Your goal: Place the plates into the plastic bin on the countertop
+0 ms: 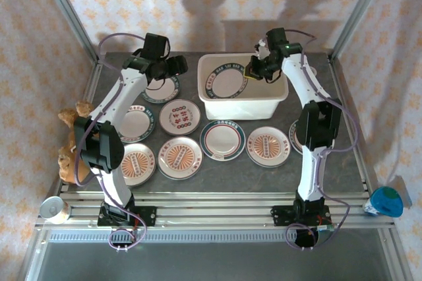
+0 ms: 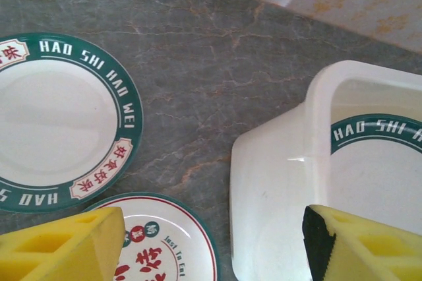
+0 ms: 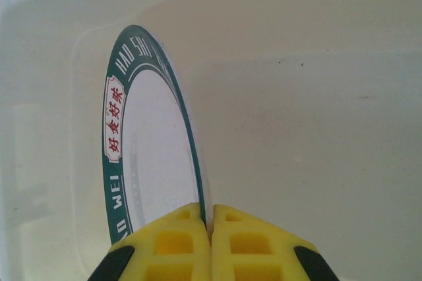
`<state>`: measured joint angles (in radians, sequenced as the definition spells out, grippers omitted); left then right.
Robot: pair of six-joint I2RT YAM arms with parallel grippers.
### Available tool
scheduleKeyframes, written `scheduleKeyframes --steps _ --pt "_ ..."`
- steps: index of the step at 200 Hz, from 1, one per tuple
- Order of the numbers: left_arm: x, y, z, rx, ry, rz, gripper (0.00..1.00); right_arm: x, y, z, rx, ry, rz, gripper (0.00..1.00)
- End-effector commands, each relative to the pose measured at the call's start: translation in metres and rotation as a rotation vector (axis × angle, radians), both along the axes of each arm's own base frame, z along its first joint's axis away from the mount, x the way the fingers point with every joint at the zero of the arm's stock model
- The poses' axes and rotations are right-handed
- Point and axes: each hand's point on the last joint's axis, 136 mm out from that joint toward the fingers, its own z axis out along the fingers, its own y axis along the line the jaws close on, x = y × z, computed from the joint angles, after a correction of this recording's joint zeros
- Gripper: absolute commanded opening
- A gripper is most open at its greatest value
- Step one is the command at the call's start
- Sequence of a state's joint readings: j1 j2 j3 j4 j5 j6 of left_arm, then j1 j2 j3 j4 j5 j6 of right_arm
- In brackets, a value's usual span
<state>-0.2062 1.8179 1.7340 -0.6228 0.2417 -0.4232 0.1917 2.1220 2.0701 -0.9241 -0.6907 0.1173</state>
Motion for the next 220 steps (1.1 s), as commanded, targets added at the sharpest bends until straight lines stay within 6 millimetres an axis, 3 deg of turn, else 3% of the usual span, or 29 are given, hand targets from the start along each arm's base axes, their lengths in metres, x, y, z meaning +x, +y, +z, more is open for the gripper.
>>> scheduleKeyframes --steps 1,152,186,220 --pt "-0.002 0.011 0.008 0.036 -0.026 0.011 0.74 0.002 0.009 0.006 0.011 -0.012 0.042 0.00" --pt "-0.008 0.025 -0.026 0.073 0.047 0.046 0.75 0.006 0.025 -0.058 -0.011 0.089 0.044 0.00" --pt "-0.009 0.024 -0.034 0.067 0.065 0.046 0.75 0.008 0.019 -0.060 -0.050 0.078 0.022 0.00" --pt "-0.010 0.019 -0.045 0.046 0.097 0.033 0.75 0.009 0.017 -0.044 -0.085 0.037 0.006 0.00"
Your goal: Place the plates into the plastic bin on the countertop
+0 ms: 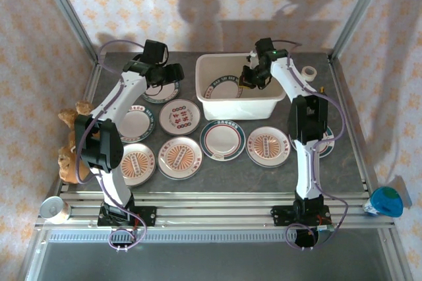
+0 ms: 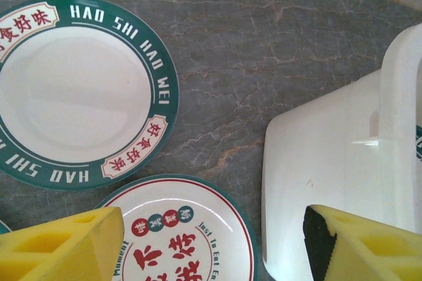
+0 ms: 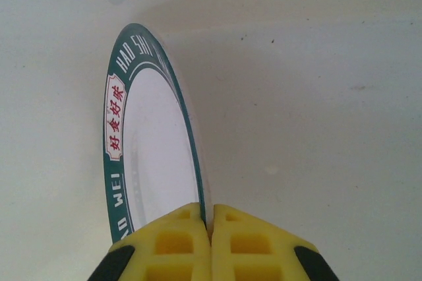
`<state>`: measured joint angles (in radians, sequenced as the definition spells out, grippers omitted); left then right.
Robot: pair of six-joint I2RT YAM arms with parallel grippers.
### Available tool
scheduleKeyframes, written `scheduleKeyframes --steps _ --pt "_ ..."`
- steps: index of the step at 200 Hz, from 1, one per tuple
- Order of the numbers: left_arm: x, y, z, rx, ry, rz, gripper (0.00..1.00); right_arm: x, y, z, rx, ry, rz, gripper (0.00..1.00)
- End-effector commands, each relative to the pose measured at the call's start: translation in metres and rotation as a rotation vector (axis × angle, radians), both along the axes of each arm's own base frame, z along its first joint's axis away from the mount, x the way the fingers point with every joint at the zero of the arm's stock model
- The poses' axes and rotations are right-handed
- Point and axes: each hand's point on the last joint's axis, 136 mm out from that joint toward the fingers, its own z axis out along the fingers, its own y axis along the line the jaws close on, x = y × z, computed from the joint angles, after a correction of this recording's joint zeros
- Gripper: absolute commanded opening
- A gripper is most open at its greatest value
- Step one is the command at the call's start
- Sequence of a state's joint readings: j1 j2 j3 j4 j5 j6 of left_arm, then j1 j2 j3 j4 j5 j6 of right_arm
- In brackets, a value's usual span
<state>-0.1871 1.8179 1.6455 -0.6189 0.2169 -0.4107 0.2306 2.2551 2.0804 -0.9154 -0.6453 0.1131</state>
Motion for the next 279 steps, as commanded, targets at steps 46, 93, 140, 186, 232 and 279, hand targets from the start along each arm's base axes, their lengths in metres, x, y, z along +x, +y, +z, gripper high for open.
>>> scheduleKeyframes --steps 46,93,140,186,232,279 --pt "0.001 -0.007 -0.026 -0.034 0.067 -0.014 0.74 0.003 0.022 0.040 0.005 -0.105 0.004 0.00" --pt "0.000 -0.018 -0.039 -0.057 0.103 -0.045 0.74 0.007 0.022 0.019 -0.004 -0.070 -0.035 0.00" --pt "-0.003 -0.040 -0.061 -0.068 0.162 -0.104 0.73 0.009 0.017 -0.006 -0.049 -0.033 -0.058 0.00" --pt "-0.002 -0.059 -0.066 -0.083 0.176 -0.151 0.73 0.010 0.014 -0.018 -0.080 -0.016 -0.055 0.00" --pt "0.000 -0.067 -0.066 -0.089 0.176 -0.171 0.73 0.010 0.013 -0.027 -0.095 0.005 -0.045 0.01" --pt "0.001 -0.068 -0.066 -0.085 0.181 -0.175 0.73 0.011 0.004 -0.035 -0.158 0.020 -0.060 0.12"
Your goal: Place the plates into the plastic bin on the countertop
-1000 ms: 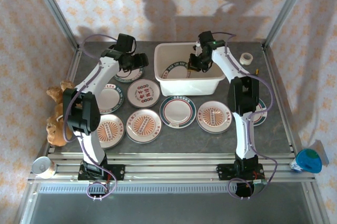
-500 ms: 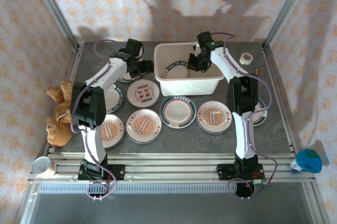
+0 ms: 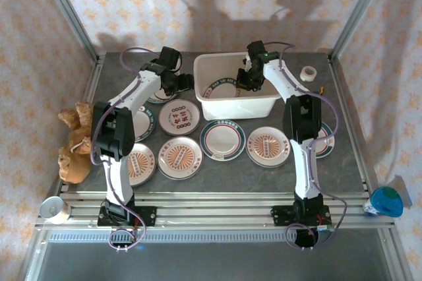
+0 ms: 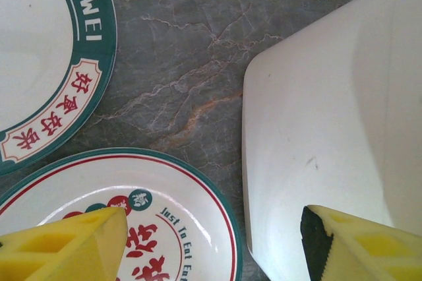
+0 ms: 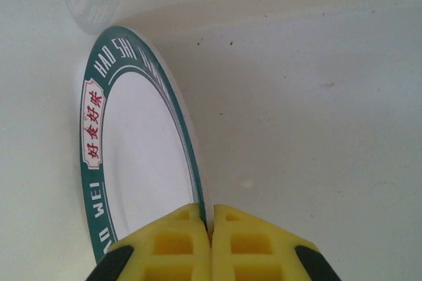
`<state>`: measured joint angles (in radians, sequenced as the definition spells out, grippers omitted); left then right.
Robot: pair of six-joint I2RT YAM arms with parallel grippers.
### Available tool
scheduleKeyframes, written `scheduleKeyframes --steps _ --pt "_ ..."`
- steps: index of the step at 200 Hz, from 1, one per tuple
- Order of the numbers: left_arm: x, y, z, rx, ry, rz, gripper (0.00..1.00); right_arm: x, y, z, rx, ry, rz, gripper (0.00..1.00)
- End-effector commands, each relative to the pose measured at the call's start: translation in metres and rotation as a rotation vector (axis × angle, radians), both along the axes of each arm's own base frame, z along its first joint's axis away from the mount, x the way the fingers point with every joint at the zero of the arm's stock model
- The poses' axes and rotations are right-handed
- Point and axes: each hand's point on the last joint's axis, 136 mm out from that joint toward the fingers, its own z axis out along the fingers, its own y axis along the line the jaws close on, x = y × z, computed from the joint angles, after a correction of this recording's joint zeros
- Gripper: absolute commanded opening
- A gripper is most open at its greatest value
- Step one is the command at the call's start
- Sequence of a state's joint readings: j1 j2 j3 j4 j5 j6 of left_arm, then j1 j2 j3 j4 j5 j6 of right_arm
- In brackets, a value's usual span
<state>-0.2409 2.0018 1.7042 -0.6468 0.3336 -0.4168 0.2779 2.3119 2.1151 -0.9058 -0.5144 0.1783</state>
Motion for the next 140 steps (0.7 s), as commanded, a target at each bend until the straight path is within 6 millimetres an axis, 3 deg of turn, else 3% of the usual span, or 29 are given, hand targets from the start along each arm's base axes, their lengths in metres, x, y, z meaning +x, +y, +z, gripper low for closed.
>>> scheduleKeyframes --steps 1,106,140 --pt "-0.002 -0.019 0.002 -0.026 0.010 -0.057 0.73 0.003 -0.002 -0.011 -0.054 0.010 -0.002 0.12" --pt "-0.003 -0.014 0.004 -0.003 0.012 -0.039 0.73 0.008 -0.012 -0.013 -0.118 0.004 -0.031 0.36" --pt "-0.005 -0.011 0.005 0.008 0.017 -0.028 0.73 0.009 -0.017 -0.003 -0.137 -0.026 -0.027 0.46"
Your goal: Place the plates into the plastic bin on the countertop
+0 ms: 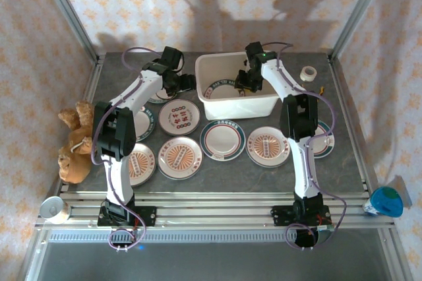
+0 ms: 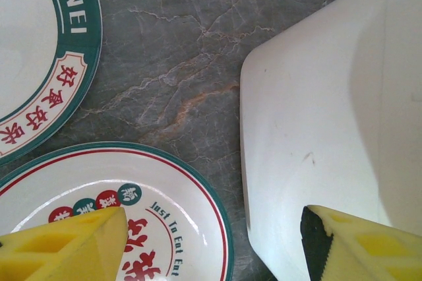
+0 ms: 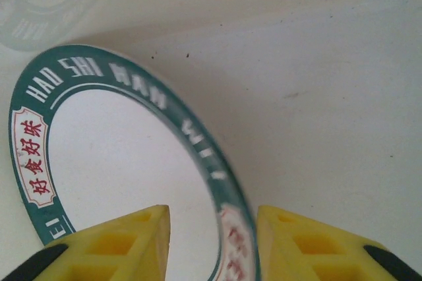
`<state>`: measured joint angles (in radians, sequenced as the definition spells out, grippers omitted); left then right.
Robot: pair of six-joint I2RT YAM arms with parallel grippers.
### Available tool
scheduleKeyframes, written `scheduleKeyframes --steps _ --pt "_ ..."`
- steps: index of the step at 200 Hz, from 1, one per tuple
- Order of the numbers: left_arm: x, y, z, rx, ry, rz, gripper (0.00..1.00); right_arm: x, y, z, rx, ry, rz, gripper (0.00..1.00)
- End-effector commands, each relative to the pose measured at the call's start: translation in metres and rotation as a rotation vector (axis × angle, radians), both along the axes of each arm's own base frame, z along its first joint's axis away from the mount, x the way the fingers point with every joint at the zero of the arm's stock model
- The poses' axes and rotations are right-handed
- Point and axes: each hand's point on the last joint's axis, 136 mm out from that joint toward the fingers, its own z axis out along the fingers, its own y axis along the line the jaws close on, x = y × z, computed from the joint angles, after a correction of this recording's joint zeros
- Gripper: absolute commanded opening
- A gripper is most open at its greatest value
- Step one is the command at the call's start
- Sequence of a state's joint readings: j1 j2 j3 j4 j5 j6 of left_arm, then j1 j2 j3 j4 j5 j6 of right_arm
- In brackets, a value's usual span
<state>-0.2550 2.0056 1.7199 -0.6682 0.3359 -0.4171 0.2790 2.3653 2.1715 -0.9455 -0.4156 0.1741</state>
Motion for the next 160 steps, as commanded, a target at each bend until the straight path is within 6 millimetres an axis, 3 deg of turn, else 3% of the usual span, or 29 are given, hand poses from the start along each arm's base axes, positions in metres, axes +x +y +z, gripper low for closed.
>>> scheduleKeyframes --steps 1,52,82,125,160 --pt "-0.002 -0.004 0.004 0.009 0.007 -0.013 0.73 0.001 -0.003 0.014 -0.038 -0.036 0.005 0.47" --pt "-0.003 0.001 0.008 0.022 0.003 0.006 0.73 0.002 -0.007 0.032 -0.053 -0.081 0.006 0.71" --pt "-0.004 0.013 0.012 0.034 0.006 0.029 0.73 0.001 -0.013 0.048 -0.075 -0.127 -0.010 0.78" --pt "-0.003 0.053 0.031 0.047 -0.030 0.114 0.74 -0.004 -0.032 0.094 -0.141 -0.237 -0.037 0.82" --pt "0.000 0.102 0.028 0.047 -0.007 0.221 0.74 -0.012 -0.037 0.119 -0.144 -0.276 -0.040 0.82"
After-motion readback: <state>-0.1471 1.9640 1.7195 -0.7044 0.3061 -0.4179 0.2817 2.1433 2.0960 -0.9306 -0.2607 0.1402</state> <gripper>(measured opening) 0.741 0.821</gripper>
